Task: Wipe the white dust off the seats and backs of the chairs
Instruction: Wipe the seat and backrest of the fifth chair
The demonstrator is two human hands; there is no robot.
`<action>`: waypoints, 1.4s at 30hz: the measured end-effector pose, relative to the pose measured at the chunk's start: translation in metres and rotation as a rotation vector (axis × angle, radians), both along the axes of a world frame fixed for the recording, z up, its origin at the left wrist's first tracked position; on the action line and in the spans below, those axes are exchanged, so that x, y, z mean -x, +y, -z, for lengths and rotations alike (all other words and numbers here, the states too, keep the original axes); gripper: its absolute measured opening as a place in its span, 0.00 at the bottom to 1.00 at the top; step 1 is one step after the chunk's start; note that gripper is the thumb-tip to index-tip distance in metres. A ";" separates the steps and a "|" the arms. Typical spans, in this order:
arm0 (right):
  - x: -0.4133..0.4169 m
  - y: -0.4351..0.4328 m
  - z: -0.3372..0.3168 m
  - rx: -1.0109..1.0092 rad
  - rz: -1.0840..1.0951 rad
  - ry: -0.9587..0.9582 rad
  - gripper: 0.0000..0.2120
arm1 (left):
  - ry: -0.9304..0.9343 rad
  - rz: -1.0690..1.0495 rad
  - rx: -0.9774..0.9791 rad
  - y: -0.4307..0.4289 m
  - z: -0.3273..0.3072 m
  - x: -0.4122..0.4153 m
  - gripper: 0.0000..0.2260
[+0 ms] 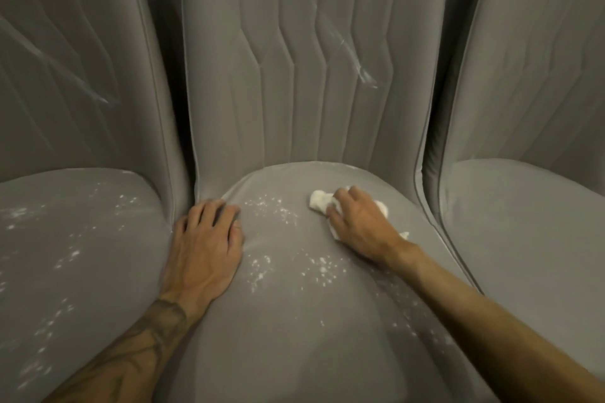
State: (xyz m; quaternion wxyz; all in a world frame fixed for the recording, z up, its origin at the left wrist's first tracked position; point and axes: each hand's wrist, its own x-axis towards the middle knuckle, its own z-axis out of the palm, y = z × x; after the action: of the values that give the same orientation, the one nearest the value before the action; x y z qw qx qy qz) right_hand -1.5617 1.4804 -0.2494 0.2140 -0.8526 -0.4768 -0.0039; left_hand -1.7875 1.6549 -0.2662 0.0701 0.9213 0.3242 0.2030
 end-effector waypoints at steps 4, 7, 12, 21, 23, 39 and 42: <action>-0.045 -0.015 -0.003 0.011 0.378 -0.019 0.14 | 0.001 -0.001 -0.005 0.000 0.000 -0.001 0.16; -0.018 -0.001 0.000 -0.025 0.364 -0.013 0.13 | 0.005 0.002 -0.001 0.000 0.000 -0.001 0.17; 0.017 -0.020 0.004 -0.014 -0.080 -0.006 0.11 | -0.018 0.011 -0.012 0.002 0.003 0.000 0.17; -0.022 -0.028 -0.005 -0.020 0.382 -0.044 0.12 | -0.009 0.010 -0.022 0.004 0.007 -0.002 0.17; 0.008 -0.025 0.000 -0.044 0.201 -0.003 0.11 | -0.013 0.012 -0.023 0.004 0.006 -0.002 0.17; 0.027 -0.056 0.005 0.006 -0.080 -0.007 0.11 | -0.015 0.019 -0.002 0.005 0.008 -0.002 0.16; -0.009 -0.075 -0.003 0.045 -0.011 -0.028 0.11 | -0.010 0.023 -0.006 0.006 0.008 -0.002 0.17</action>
State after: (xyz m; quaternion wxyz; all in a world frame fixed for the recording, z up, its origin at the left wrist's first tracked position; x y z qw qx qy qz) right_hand -1.5532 1.4052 -0.2459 0.1880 -0.8544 -0.4844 -0.0038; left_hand -1.7857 1.6608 -0.2740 0.0713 0.9241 0.3129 0.2077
